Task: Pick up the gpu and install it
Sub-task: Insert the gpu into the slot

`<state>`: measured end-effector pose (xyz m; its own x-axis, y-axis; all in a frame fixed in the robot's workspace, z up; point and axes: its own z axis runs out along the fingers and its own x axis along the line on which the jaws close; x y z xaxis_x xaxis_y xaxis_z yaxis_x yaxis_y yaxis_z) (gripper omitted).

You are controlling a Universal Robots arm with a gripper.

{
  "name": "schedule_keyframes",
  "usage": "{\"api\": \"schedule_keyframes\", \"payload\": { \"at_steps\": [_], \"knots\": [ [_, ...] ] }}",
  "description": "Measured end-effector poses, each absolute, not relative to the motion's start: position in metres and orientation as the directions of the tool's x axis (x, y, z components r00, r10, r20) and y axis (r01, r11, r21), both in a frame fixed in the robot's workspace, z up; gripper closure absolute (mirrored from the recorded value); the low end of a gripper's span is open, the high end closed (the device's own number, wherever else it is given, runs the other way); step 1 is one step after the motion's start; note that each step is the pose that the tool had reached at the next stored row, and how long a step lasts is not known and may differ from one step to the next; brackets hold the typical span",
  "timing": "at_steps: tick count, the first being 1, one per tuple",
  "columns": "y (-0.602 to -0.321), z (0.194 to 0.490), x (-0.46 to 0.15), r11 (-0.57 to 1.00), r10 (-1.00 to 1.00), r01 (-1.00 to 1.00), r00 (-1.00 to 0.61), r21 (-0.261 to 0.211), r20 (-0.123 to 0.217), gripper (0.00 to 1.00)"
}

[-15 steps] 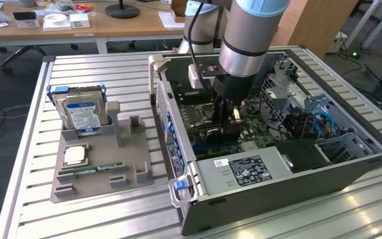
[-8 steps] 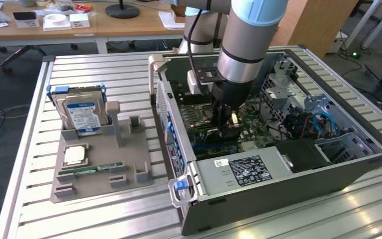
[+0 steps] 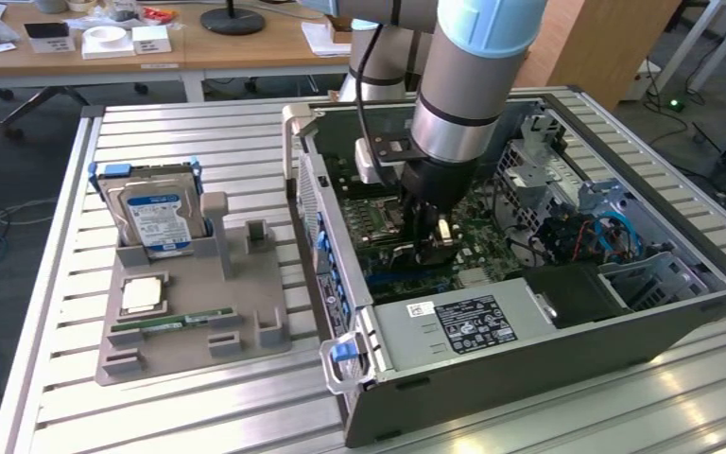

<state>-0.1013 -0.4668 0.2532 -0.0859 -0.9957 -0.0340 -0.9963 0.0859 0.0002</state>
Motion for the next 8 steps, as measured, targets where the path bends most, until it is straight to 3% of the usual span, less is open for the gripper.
{"api": "schedule_keyframes", "payload": {
  "at_steps": [4,8],
  "knots": [
    [-0.4668,0.2531,-0.1013,0.086,-0.996,-0.996,-0.086,0.0,-0.034,0.5],
    [-0.4668,0.2531,-0.1013,0.086,-0.996,-0.996,-0.086,0.0,-0.034,0.68]
  ]
}}
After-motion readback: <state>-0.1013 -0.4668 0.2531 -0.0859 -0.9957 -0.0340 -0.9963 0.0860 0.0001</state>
